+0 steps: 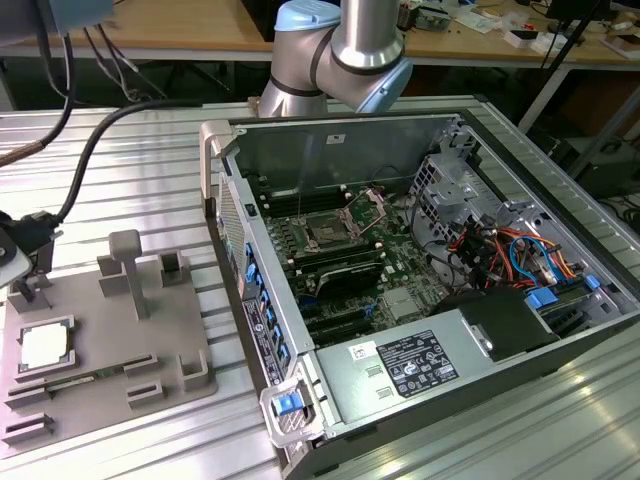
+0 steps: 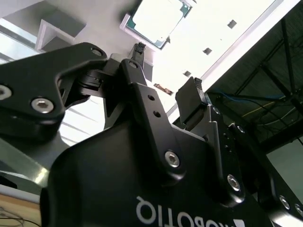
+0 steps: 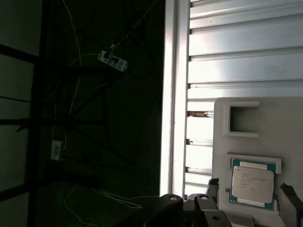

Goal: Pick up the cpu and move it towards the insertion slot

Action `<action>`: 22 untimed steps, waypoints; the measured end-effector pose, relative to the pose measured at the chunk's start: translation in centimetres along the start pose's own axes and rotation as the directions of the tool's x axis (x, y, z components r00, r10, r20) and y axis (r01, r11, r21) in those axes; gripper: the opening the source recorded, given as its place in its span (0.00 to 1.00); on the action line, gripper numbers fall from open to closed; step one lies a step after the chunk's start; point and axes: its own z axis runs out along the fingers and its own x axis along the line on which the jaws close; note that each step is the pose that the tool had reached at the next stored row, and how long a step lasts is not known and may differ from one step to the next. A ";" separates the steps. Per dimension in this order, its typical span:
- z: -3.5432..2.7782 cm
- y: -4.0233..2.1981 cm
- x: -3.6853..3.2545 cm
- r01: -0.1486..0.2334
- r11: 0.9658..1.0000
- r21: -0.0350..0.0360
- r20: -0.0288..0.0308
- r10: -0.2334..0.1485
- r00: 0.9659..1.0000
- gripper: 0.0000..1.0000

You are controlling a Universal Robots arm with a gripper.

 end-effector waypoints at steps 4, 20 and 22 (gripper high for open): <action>0.71 -0.40 0.02 0.000 1.000 0.000 0.000 0.000 1.000 0.55; 5.64 -1.52 -0.97 -0.011 1.000 -0.009 0.001 0.012 1.000 0.69; 6.01 -1.54 -0.98 -0.011 1.000 -0.010 0.001 0.012 1.000 0.69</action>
